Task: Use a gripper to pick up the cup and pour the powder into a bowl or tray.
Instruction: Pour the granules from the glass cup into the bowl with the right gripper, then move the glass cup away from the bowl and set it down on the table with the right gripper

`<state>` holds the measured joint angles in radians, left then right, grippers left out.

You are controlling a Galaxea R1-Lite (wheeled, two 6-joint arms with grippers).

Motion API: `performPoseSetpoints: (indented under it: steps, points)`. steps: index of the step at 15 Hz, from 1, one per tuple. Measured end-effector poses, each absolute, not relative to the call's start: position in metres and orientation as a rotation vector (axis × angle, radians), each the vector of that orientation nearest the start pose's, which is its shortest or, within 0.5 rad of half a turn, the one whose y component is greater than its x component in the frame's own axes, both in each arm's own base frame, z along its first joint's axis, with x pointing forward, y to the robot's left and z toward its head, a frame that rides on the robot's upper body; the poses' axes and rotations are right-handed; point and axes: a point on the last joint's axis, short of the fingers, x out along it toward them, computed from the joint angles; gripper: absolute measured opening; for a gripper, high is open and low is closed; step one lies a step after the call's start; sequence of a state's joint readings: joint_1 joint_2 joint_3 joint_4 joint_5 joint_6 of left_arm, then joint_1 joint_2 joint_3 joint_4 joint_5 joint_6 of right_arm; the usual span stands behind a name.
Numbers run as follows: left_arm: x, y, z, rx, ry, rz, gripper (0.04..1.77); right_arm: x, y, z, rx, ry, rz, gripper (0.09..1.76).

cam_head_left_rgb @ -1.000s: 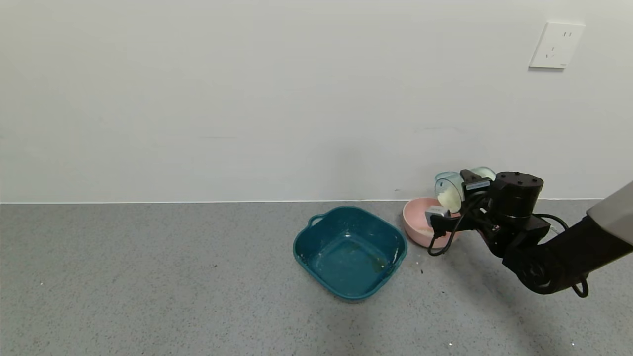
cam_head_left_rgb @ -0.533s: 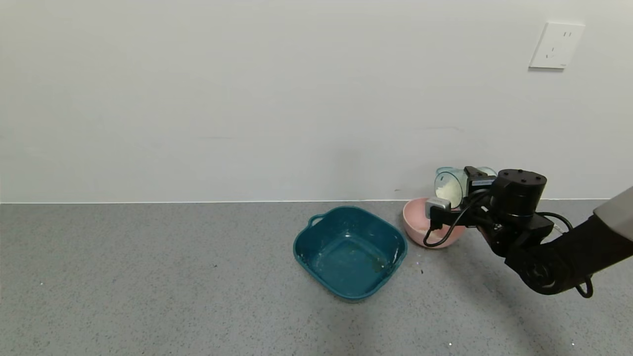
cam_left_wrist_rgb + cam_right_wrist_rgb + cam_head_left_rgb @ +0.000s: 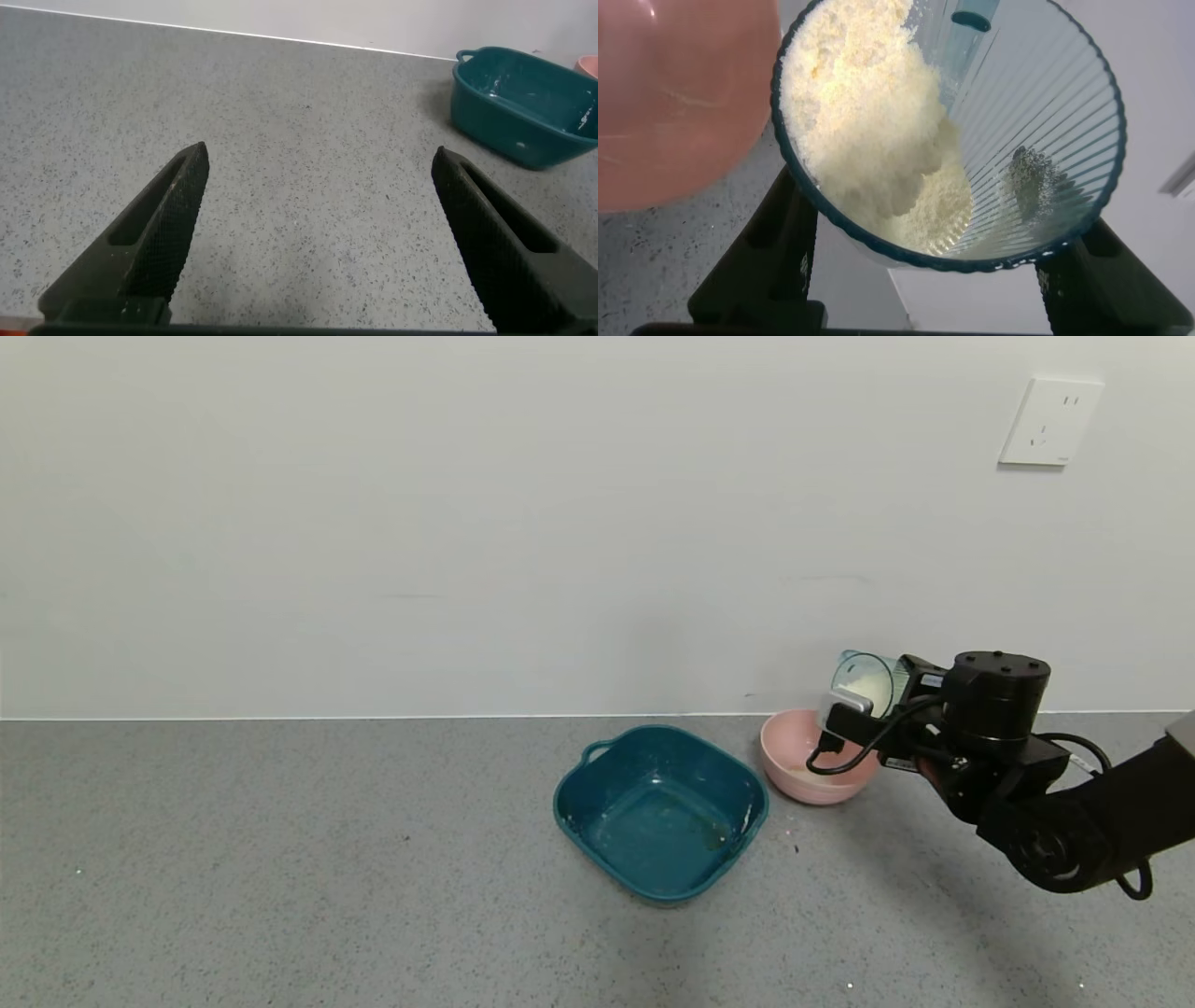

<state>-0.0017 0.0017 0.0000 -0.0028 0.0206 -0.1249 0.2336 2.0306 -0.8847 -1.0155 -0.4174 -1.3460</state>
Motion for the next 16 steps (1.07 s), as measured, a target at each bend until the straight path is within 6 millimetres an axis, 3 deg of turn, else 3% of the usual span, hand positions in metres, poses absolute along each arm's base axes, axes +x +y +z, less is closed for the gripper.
performPoseSetpoints:
  steps: [16]
  points:
    - [-0.023, 0.001, 0.076, -0.125, -0.002, 0.019, 1.72, 0.340, 0.066, 0.132, -0.740, 0.270, -0.118, 1.34]
